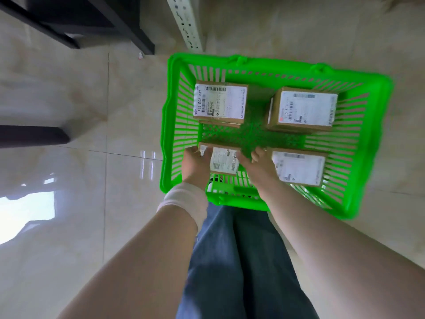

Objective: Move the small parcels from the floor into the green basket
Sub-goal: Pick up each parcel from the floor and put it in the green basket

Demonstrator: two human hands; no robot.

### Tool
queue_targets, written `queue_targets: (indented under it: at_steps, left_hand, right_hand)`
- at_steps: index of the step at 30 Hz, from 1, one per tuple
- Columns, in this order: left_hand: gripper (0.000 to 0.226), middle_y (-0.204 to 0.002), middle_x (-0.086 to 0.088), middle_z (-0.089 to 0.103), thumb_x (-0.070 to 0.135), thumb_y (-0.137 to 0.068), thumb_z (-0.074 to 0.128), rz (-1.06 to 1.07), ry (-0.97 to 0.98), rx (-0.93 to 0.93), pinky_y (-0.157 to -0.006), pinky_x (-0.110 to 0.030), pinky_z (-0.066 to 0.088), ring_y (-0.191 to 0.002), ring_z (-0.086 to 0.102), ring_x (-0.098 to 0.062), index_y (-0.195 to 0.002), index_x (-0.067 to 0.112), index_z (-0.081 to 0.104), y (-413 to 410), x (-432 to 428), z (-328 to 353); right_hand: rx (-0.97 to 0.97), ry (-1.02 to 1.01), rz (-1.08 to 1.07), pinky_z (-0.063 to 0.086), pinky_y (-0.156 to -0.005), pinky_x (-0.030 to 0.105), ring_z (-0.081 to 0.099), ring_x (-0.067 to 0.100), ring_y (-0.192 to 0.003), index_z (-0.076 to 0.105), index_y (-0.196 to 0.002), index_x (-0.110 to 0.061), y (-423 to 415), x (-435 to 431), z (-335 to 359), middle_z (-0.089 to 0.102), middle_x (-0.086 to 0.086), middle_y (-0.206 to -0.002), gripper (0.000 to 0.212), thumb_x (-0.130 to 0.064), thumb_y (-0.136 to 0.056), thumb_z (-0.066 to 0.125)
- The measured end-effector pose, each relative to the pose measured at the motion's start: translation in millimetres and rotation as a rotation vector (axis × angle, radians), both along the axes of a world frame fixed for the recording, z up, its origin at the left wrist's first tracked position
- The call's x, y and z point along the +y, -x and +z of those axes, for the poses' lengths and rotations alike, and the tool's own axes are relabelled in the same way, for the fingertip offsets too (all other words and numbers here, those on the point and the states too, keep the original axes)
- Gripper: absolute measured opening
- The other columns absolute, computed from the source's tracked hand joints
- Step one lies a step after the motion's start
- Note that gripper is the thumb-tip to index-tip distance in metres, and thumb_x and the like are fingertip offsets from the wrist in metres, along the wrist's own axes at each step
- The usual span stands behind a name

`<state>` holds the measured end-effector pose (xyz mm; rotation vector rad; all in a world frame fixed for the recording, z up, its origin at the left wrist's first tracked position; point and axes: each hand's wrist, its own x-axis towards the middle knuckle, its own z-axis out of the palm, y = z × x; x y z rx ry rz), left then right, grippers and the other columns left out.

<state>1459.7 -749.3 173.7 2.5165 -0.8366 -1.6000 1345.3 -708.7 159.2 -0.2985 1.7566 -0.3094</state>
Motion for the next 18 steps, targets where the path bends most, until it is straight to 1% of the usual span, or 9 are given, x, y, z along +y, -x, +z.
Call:
queue_targets:
  at_steps: [2,3,5,6,9,11,13,16,18]
  left_hand:
    - [0.040,-0.121,-0.005,0.060,0.032,-0.091,0.053,0.042,0.047,0.056,-0.086,-0.023,0.038,-0.112,0.054,-0.023,-0.123,0.007,0.051,12,4,65]
    - [0.028,-0.111,-0.007,0.062,0.031,-0.092,0.052,0.026,0.066,0.076,-0.090,-0.027,0.039,-0.109,0.054,-0.025,-0.112,0.011,0.057,17,8,99]
    - [0.017,-0.099,-0.012,0.059,0.029,-0.093,0.050,0.001,0.098,0.097,-0.093,-0.033,0.041,-0.101,0.052,-0.025,-0.095,0.014,0.057,27,14,166]
    - [0.020,-0.103,-0.017,0.058,0.029,-0.093,0.050,0.000,0.109,0.114,-0.094,-0.035,0.041,-0.102,0.053,-0.026,-0.096,0.011,0.059,31,18,197]
    - [0.027,-0.091,-0.011,0.055,0.027,-0.094,0.047,0.000,0.173,0.178,-0.086,-0.034,0.041,-0.090,0.050,-0.023,-0.067,0.025,0.048,46,31,282]
    - [0.023,-0.088,-0.006,0.058,0.030,-0.095,0.045,0.000,0.206,0.223,-0.086,-0.033,0.042,-0.090,0.054,-0.025,-0.076,0.020,0.054,54,44,324]
    - [0.028,-0.101,-0.007,0.061,0.034,-0.094,0.045,-0.007,0.203,0.254,-0.096,-0.036,0.045,-0.104,0.059,-0.029,-0.107,0.013,0.058,62,61,349]
    - [0.042,-0.124,-0.015,0.060,0.037,-0.093,0.046,-0.029,0.187,0.336,-0.105,-0.042,0.043,-0.119,0.054,-0.031,-0.122,0.008,0.053,76,90,375]
    - [0.047,-0.131,-0.020,0.056,0.039,-0.092,0.046,-0.064,0.183,0.366,-0.106,-0.047,0.041,-0.123,0.051,-0.036,-0.123,0.005,0.053,88,111,392]
  right_hand:
    - [-0.030,0.038,-0.092,0.027,-0.113,0.034,0.032,0.020,-0.141,0.021,-0.148,-0.011,7,3,67,0.030,0.005,-0.155,0.076,-0.039,-0.088,0.058]
    - [-0.036,0.063,-0.108,0.028,-0.112,0.033,0.034,0.019,-0.140,0.025,-0.147,-0.011,10,7,103,0.033,0.005,-0.153,0.072,-0.038,-0.089,0.057]
    - [-0.041,0.128,-0.129,0.030,-0.110,0.032,0.039,0.020,-0.136,0.033,-0.144,-0.012,17,13,172,0.040,0.004,-0.150,0.064,-0.038,-0.090,0.054]
    - [-0.036,0.150,-0.152,0.031,-0.110,0.032,0.042,0.020,-0.134,0.037,-0.143,-0.012,21,18,205,0.043,0.004,-0.147,0.061,-0.039,-0.091,0.053]
    - [-0.021,0.229,-0.265,0.038,-0.108,0.038,0.048,0.019,-0.127,0.048,-0.135,-0.017,29,31,290,0.050,-0.001,-0.141,0.055,-0.046,-0.088,0.053]
    - [-0.006,0.279,-0.353,0.044,-0.103,0.036,0.054,0.018,-0.121,0.055,-0.128,-0.018,30,42,334,0.058,-0.001,-0.131,0.058,-0.052,-0.081,0.056]
    - [-0.005,0.310,-0.467,0.043,-0.105,0.039,0.055,0.018,-0.121,0.057,-0.125,-0.018,29,57,366,0.060,0.001,-0.128,0.059,-0.053,-0.077,0.058]
    - [-0.025,0.384,-0.634,0.040,-0.108,0.042,0.056,0.019,-0.119,0.063,-0.114,-0.019,31,86,405,0.059,0.005,-0.131,0.031,-0.037,-0.090,0.055]
    - [-0.029,0.414,-0.710,0.039,-0.108,0.046,0.058,0.029,-0.116,0.065,-0.100,-0.011,37,109,429,0.058,0.020,-0.130,0.024,-0.030,-0.093,0.052]
